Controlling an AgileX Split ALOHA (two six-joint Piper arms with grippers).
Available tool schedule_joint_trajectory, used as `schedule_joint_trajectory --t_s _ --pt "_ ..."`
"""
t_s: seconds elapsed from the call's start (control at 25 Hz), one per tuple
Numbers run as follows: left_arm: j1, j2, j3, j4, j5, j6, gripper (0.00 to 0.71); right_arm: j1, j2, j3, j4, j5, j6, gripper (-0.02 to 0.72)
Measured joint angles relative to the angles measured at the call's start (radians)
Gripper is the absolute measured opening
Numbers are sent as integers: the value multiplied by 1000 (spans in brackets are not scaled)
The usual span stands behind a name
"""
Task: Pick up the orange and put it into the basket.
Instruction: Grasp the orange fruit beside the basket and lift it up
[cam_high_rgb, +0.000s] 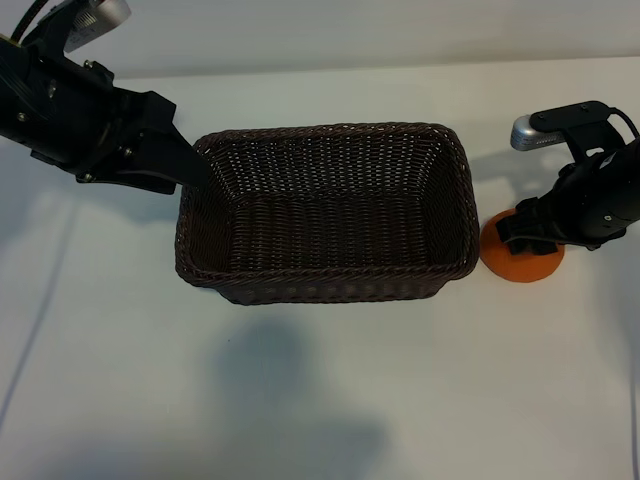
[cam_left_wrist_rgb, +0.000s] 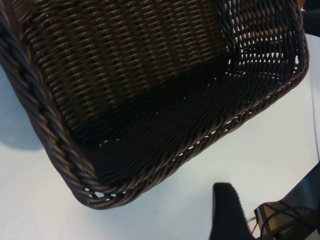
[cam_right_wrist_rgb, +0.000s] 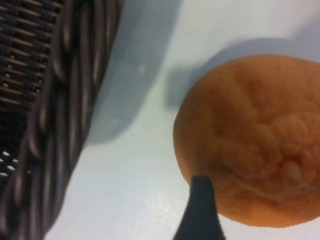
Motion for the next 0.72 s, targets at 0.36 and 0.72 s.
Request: schedule_joint_trajectory --t_s 0.36,0.72 --pt "0 0 0 0 0 2 454 0 0 0 23 -15 0 544" --pt "0 0 0 0 -1 8 454 0 3 0 45 -20 0 544"
